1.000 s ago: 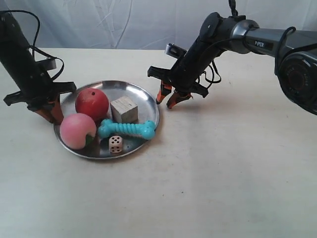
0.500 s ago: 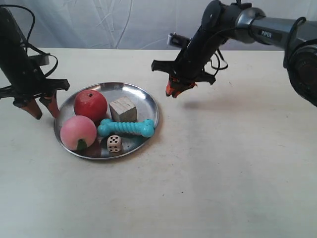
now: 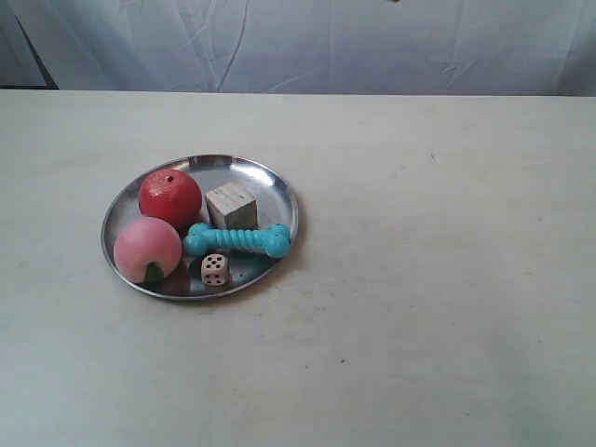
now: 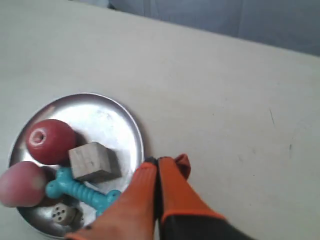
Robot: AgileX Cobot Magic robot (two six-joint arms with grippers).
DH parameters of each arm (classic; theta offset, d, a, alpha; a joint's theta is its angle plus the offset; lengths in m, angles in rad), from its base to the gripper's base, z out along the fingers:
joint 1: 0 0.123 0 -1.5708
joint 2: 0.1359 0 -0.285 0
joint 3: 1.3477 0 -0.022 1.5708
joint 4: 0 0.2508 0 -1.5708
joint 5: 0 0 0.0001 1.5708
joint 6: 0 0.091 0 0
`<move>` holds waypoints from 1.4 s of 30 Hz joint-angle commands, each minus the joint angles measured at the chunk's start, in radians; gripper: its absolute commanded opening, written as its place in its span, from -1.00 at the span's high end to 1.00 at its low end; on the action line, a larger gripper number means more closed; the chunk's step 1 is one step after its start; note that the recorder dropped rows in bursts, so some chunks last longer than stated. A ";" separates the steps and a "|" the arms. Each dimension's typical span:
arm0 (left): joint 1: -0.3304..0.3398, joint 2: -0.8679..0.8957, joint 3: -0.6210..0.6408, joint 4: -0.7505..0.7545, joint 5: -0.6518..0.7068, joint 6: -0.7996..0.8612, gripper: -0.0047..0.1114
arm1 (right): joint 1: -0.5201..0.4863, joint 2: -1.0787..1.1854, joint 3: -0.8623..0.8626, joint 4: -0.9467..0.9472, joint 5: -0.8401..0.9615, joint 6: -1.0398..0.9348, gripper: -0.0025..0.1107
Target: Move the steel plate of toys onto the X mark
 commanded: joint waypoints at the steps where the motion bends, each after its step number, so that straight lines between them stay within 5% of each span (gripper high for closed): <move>1: -0.002 -0.314 0.193 -0.023 -0.094 0.032 0.91 | 0.058 -0.319 0.264 0.001 -0.134 -0.036 0.96; 7: -0.002 -0.619 0.406 -0.035 -0.183 0.032 0.91 | 0.103 -0.657 0.635 0.017 -0.293 -0.035 0.96; 13: -0.002 -0.745 0.528 -0.033 -0.177 0.032 0.91 | 0.103 -0.857 0.906 0.017 -0.311 -0.033 0.96; 28: -0.002 -0.768 0.530 -0.033 -0.135 0.032 0.91 | 0.103 -0.979 0.976 0.039 -0.121 -0.033 0.96; 33: -0.002 -0.768 0.530 -0.018 -0.137 0.032 0.91 | -0.044 -1.138 1.038 0.011 -0.253 -0.114 0.96; 37: -0.002 -0.768 0.530 -0.018 -0.137 0.032 0.91 | -0.198 -1.360 1.269 0.011 -0.521 -0.114 0.96; 42: -0.002 -0.768 0.530 -0.018 -0.137 0.032 0.91 | -0.259 -1.576 1.517 -0.020 -0.553 -0.114 0.96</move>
